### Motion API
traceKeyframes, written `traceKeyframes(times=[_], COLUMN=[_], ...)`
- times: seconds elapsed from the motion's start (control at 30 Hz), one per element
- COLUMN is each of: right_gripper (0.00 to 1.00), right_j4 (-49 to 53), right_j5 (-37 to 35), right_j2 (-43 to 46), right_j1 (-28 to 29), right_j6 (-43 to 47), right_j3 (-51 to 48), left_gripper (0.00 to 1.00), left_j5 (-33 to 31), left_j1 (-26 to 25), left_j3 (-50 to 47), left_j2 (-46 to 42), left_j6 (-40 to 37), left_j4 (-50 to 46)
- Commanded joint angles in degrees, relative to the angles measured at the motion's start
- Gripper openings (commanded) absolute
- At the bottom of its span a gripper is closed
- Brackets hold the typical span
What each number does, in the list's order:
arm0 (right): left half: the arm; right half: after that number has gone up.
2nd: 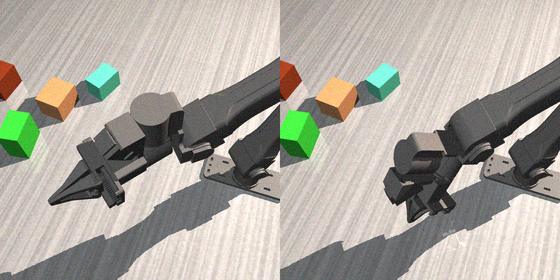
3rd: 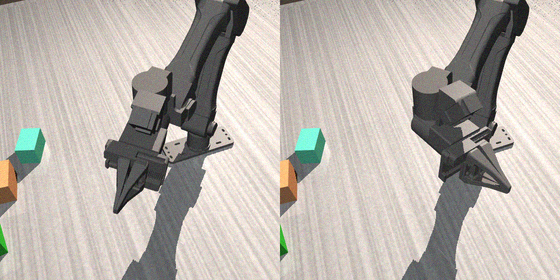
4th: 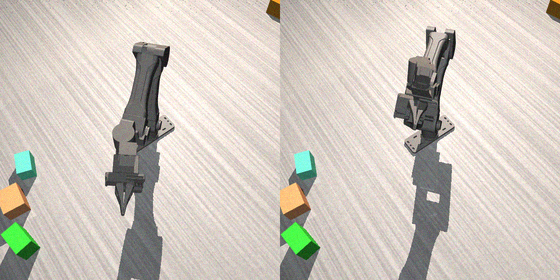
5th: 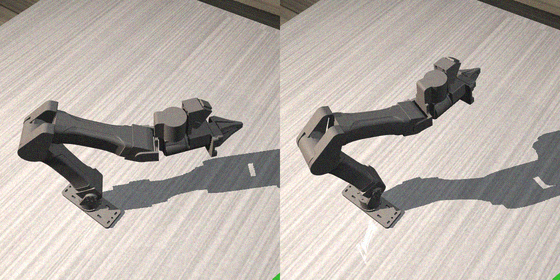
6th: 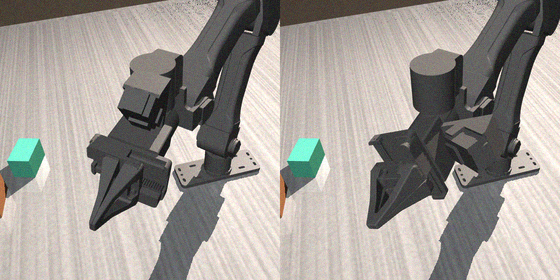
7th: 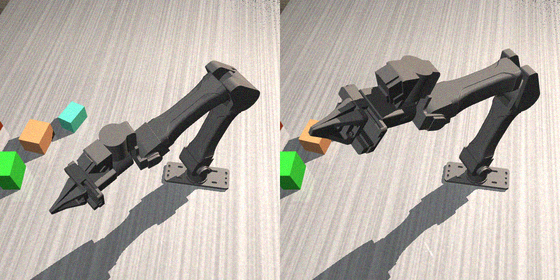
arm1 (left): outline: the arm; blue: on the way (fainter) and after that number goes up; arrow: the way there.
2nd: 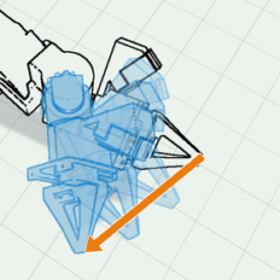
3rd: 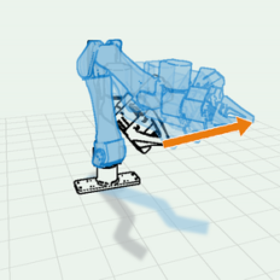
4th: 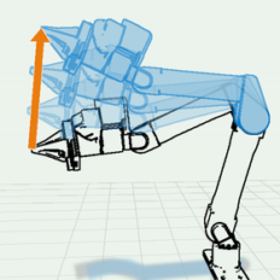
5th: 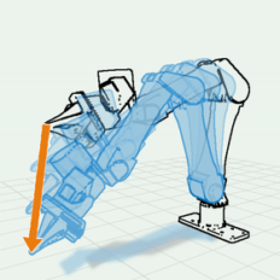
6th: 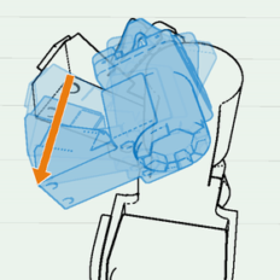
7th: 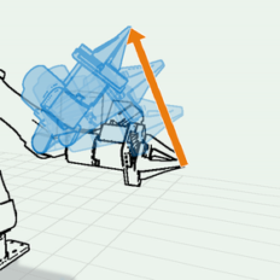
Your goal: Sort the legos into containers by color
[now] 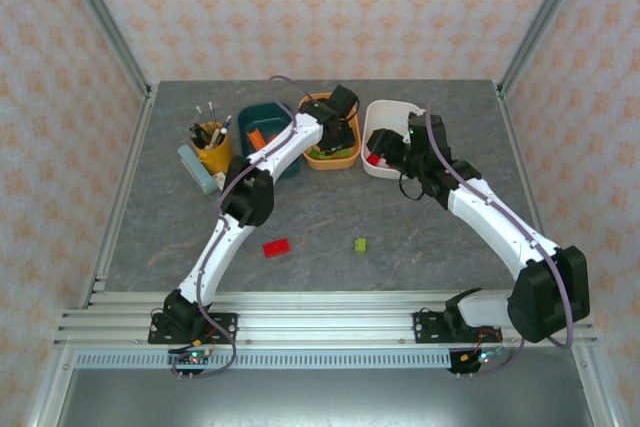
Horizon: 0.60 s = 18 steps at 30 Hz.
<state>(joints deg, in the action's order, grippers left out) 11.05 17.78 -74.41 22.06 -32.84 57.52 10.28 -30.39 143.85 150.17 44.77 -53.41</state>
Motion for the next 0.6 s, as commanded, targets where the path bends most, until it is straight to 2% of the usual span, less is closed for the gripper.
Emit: traceKeyframes(times=[0.0, 0.2, 0.4, 0.47, 0.57], right_gripper=[0.62, 0.62, 0.62, 0.61, 0.6], right_j4=[-1.0, -0.3, 2.1, 4.0, 7.1], right_j5=[-0.7, -0.4, -0.2, 0.2, -0.2], right_j2=[0.6, 0.7, 1.4, 1.3, 1.2], right_j1=[-0.2, -0.3, -0.2, 0.1, 2.9], right_j6=[-0.4, 0.6, 4.5, 6.7, 12.2], right_j3=[-0.5, -0.1, 0.3, 0.6, 0.9], left_gripper=[0.44, 0.54, 0.55, 0.56, 0.56], left_j5=[-1.5, -3.6, -7.2, -9.6, -12.4], left_j1=[-0.5, -0.6, -0.6, -0.5, 0.0], left_j3=[-0.1, -0.1, -1.1, -3.4, -11.9], left_j2=[-2.5, -7.9, -14.7, -18.4, -27.1], left_j6=[-0.2, 0.0, 1.1, 1.5, 2.1], left_j4=[-2.4, -3.1, -6.3, -7.7, -7.5])
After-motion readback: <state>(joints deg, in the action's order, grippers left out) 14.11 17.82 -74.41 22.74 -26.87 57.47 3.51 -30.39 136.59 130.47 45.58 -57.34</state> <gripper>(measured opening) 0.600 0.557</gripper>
